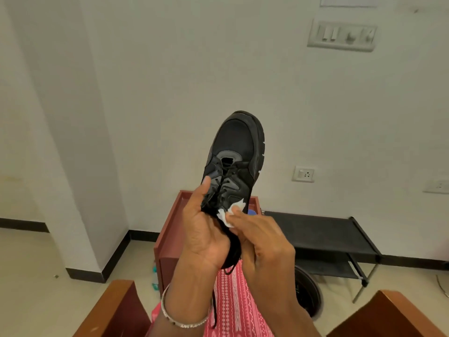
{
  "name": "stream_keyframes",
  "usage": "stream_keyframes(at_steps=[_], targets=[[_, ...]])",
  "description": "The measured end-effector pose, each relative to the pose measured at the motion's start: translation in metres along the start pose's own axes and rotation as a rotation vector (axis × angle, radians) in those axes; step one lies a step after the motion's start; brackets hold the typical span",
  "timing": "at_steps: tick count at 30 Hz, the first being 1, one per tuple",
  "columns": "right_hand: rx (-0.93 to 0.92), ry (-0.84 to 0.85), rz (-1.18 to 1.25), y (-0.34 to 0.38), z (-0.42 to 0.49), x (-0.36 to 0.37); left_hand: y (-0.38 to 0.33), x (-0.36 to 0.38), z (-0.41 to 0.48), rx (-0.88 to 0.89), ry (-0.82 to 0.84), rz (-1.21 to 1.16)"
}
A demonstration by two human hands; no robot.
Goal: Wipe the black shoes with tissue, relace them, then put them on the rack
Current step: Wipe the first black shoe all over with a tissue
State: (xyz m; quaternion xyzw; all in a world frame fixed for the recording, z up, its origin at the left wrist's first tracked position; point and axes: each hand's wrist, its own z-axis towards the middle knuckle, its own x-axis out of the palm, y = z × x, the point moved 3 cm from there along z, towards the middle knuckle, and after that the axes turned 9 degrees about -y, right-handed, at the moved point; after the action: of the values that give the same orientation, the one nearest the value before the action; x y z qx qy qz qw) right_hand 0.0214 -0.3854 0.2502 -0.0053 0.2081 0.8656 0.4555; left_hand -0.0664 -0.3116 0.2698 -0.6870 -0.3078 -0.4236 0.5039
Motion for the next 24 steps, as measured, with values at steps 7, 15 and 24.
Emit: stream_keyframes(at_steps=[7,15,24], targets=[[-0.129,-0.168,-0.200,-0.018,0.050,-0.010,0.028,0.017,-0.023,-0.113,0.089,-0.036],[-0.123,-0.026,-0.098,0.013,-0.023,-0.016,0.031,0.002,-0.018,-0.162,0.026,-0.009],[-0.147,-0.069,-0.252,-0.021,0.020,0.006,0.031,-0.010,-0.018,-0.183,0.017,-0.107]])
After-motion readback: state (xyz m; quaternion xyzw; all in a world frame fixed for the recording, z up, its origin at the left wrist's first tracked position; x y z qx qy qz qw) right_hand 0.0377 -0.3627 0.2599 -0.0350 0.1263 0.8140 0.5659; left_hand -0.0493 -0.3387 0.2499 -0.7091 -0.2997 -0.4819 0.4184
